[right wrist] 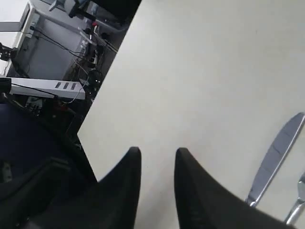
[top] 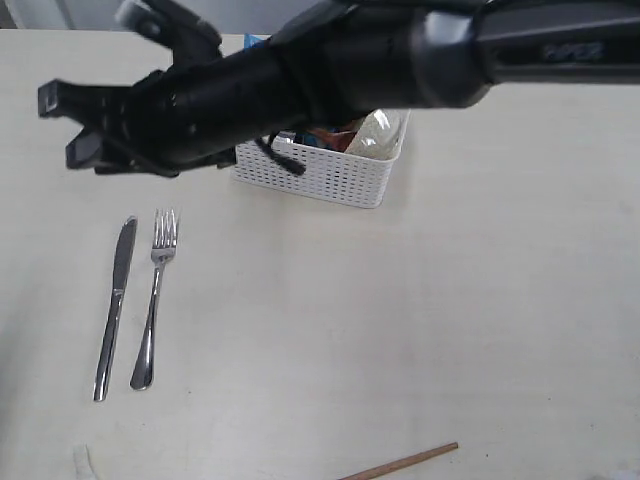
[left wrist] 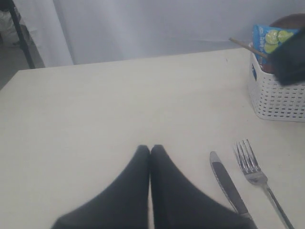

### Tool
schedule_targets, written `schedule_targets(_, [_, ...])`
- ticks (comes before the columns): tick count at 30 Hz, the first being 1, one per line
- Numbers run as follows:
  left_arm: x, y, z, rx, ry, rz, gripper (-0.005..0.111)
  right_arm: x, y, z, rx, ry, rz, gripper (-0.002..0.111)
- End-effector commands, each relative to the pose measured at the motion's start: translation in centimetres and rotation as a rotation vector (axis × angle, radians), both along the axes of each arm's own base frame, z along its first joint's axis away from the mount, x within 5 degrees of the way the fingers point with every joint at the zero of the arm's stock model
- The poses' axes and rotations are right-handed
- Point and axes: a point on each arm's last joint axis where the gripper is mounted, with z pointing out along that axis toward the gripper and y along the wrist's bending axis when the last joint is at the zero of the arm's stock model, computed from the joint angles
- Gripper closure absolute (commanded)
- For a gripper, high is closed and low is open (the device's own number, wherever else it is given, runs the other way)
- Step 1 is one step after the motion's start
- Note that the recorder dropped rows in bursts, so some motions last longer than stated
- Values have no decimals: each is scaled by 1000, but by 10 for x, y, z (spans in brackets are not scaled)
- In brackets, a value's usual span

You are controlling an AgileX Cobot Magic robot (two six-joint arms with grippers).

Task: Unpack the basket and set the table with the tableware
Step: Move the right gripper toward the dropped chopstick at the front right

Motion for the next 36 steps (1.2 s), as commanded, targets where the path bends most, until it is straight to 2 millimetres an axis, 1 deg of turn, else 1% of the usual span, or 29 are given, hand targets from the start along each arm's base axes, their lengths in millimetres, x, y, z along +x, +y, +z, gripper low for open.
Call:
schedule_targets(1, [0,0,-1,0,0,-4,107,14,-40,42,-3,-116,42,84])
schedule_targets(4, [0,0,-1,0,0,-4,107,20,-67,66,-20,-185,34,84])
schedule_targets(7, [0,0,-1,0,0,-4,107,21,-92,81,-94,-272,63,84])
schedule_targets(11, [0,0,-1,0,0,-4,107,16,-127,91,-304,-407,184,84])
schedule_targets(15, [0,0,-1,0,0,-4,107,5,-158,102,-474,-458,281,84])
schedule_targets(18, [0,0,-1,0,0,-4,107,-9,-171,112,-548,-474,349,84])
schedule_targets(19, [0,0,-1,0,0,-4,107,-19,-176,118,-581,-480,393,84])
schedule_targets(22, [0,0,-1,0,0,-4,107,-40,-176,133,-577,-525,430,84])
schedule_targets(23, [0,0,-1,0,0,-4,107,-51,-176,140,-567,-544,455,84])
schedule_targets(25, [0,0,-1,0,0,-4,107,-64,-171,145,-552,-576,488,84])
schedule_targets(26, [0,0,-1,0,0,-4,107,-71,-169,144,-558,-586,513,84])
schedule_targets(28, [0,0,-1,0,0,-4,107,-84,-169,130,-611,-581,565,84])
schedule_targets(30, [0,0,-1,0,0,-4,107,-85,-172,117,-676,-556,530,84])
schedule_targets(32, [0,0,-1,-6,1,-5,107,-86,-174,108,-697,-513,525,84])
schedule_targets(34, [0,0,-1,-6,1,-5,107,-94,-171,98,-702,-502,576,83])
schedule_targets(36, [0,0,-1,-6,1,-5,107,-104,-165,88,-705,-522,675,79])
